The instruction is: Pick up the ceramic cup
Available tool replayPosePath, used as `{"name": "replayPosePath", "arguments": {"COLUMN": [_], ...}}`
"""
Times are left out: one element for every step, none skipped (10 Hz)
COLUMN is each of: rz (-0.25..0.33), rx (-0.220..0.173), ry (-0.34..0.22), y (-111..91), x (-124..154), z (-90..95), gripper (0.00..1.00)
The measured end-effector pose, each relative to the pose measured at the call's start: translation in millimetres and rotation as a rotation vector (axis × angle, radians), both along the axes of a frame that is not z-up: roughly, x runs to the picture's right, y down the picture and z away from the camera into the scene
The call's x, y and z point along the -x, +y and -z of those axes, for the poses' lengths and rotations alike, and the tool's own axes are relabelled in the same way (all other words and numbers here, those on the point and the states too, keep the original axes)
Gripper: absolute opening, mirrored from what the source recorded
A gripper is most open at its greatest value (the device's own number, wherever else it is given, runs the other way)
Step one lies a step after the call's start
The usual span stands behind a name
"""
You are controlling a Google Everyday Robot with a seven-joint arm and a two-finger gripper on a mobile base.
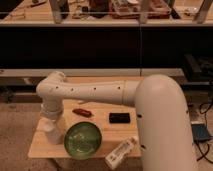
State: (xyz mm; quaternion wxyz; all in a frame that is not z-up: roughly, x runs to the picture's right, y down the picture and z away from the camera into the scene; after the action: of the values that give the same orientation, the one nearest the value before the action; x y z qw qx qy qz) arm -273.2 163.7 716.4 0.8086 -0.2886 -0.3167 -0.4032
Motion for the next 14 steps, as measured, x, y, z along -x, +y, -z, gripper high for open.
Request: {"name": "replayPosePath", "arguments": {"rz": [0.001,0.002,0.003,0.007,0.017,0.036,0.048,0.056,0.06,0.059,0.057,0.055,0.054,0.057], "rx": [-0.002,-0.003,-0.004,-0.004,-0.002,0.004,0.006,0.01,0.015,0.018,0.018,0.018,0.016,0.012], "ry": [-0.007,-0.01,-0.014,-0.016,-0.013,-0.01,-0.011,-0.007,-0.004,-0.003,-0.003,0.002,0.01,0.015], "y": [-1.0,-1.0,0.8,4.2,9.8,17.4,20.9,23.8,26.5,28.2,28.5,29.5,29.9,31.2], "x": [3.1,4.3,5.5,6.2,7.4,12.3,16.7,19.1,19.8,20.0,20.3,19.4,18.6,19.9], "z": [-1.0,-3.4,-6.5,-9.2,-14.1,-19.1,-20.7,-23.5,-26.0,-27.6,-27.8,-29.4,-30.9,-31.6], "gripper": [0.8,0.8,0.8,0.8,0.8,0.8,0.8,0.8,0.8,0.8,0.8,0.8,0.8,0.8]}}
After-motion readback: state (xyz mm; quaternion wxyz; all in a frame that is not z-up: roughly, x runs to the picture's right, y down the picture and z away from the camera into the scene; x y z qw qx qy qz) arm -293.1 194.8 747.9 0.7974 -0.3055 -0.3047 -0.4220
